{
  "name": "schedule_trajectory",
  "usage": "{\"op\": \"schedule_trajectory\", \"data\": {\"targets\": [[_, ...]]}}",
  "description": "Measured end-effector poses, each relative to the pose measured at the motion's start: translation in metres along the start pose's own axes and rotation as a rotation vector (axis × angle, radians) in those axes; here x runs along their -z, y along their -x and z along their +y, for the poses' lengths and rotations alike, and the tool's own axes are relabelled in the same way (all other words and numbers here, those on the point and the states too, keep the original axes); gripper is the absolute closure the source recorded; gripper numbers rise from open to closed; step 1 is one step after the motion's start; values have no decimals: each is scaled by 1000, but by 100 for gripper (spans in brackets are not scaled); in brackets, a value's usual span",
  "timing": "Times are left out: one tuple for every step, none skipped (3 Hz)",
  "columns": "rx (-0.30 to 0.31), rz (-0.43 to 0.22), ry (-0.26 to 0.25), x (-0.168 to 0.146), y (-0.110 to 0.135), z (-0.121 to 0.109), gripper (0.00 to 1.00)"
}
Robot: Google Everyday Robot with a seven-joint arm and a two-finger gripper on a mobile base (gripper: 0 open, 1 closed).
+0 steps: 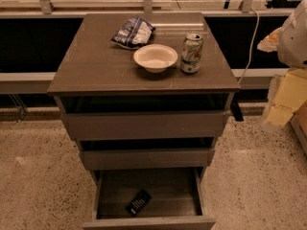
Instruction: Pick rxbar chocolate from bottom drawer and place on counter
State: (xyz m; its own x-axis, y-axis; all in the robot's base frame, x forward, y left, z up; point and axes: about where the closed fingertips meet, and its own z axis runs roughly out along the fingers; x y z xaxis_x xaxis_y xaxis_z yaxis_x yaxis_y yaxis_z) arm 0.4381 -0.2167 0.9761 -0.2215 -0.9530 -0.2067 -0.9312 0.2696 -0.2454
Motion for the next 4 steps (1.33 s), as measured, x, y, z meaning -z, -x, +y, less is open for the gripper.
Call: {"op": "schedule_trajectory", "data": {"targets": [[0, 0, 0, 0, 0, 0, 0], [109, -35, 33, -46, 32, -8, 0], [286, -98, 93, -127, 77, 2, 0], [451, -202, 169, -237, 94, 55, 0]]}}
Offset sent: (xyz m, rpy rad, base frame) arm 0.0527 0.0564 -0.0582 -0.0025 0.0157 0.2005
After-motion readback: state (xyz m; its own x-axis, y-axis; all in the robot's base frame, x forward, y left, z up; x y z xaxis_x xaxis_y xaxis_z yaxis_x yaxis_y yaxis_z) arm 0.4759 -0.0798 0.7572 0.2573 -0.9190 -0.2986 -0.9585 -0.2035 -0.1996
